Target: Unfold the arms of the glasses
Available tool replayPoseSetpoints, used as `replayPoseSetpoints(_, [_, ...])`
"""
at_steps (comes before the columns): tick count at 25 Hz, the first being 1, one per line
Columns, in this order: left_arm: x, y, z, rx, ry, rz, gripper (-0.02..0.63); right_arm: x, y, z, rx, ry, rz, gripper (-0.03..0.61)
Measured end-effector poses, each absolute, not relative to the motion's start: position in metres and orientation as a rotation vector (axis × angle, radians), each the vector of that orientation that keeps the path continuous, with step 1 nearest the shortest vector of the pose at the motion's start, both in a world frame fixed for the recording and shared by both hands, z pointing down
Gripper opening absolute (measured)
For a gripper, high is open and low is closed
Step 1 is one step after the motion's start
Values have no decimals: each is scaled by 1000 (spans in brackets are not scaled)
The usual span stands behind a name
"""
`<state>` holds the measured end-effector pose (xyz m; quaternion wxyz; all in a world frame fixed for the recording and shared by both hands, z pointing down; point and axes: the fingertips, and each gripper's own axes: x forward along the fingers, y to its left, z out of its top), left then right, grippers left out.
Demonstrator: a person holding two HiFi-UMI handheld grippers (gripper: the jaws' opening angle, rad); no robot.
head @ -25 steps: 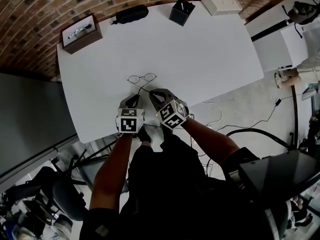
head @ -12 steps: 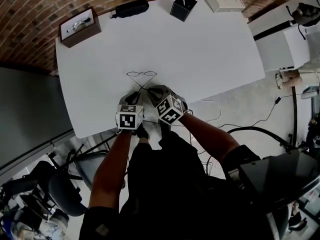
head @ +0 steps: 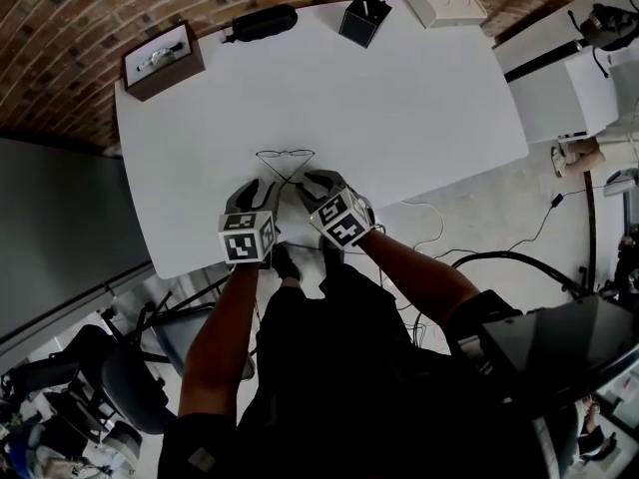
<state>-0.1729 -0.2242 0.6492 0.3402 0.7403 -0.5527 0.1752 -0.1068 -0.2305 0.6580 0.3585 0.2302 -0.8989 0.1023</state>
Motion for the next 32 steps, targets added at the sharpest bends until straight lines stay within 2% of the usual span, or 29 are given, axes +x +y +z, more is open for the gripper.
replayPoseSetpoints(6, [-180,-246,637,1928,-1471,428,161,-102,-254,637,894,-2268,450,98])
replayPoseSetpoints(17, [-172,-265,649,1887,-1459,471,161,-107,-267,638,1098,-2180,753,149])
replayPoseSetpoints(32, [-182,-267,660,1899,-1438,569,161,-106,-267,653,1040,-2155,753,167])
